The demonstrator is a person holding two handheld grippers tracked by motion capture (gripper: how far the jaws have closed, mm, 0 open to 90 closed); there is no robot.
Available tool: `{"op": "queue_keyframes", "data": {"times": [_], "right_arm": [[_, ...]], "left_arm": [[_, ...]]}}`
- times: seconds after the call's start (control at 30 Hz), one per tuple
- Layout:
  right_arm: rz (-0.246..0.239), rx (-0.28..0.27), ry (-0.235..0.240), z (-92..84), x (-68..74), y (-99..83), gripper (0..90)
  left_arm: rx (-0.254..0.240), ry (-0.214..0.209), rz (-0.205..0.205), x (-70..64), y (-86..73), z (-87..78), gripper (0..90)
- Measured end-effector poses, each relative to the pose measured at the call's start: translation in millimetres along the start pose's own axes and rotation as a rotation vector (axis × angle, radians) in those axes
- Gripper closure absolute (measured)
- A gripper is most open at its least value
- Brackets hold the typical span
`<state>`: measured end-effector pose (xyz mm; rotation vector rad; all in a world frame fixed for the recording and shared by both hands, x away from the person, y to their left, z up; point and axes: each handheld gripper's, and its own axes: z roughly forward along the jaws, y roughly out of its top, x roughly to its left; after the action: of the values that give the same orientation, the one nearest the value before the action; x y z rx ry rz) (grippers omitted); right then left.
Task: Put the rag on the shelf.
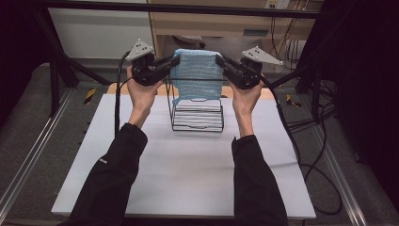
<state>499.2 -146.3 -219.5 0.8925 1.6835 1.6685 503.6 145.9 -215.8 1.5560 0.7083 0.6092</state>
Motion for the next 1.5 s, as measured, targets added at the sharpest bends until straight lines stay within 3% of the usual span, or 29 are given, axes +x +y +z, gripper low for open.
{"op": "queue_keyframes", "data": {"times": [0.4,0.73,1.0,1.13,1.27,1.37,1.5], "right_arm": [[-0.048,0.06,0.047,-15.8,9.4,-3.9,80.4],[-0.067,0.123,0.089,-25.1,13.6,-7.2,80.2],[-0.07,0.144,0.119,-30.1,13.5,-15.8,80.3],[-0.081,0.149,0.124,-31.0,15.3,-17.1,80.4],[-0.08,0.152,0.13,-31.4,14.7,-19.3,80.4],[-0.075,0.152,0.134,-31.8,14.4,-22.1,80.4],[-0.08,0.156,0.139,-32.5,14.5,-23.7,80.3]], "left_arm": [[0.017,-0.058,-0.008,-4.7,-14.4,-14.1,77.7],[0.067,-0.059,0.038,-12.3,-20.9,-23.0,76.8],[0.097,-0.06,0.033,-15.6,-21.6,-28.4,74.8],[0.109,-0.052,-0.019,-14.5,-12.6,-35.5,71.0],[0.082,-0.043,-0.053,-12.3,1.8,-45.3,70.9],[0.09,-0.025,-0.078,-10.3,12.4,-47.2,75.0],[0.124,-0.012,-0.1,-7.8,21.6,-38.1,81.9]]}}
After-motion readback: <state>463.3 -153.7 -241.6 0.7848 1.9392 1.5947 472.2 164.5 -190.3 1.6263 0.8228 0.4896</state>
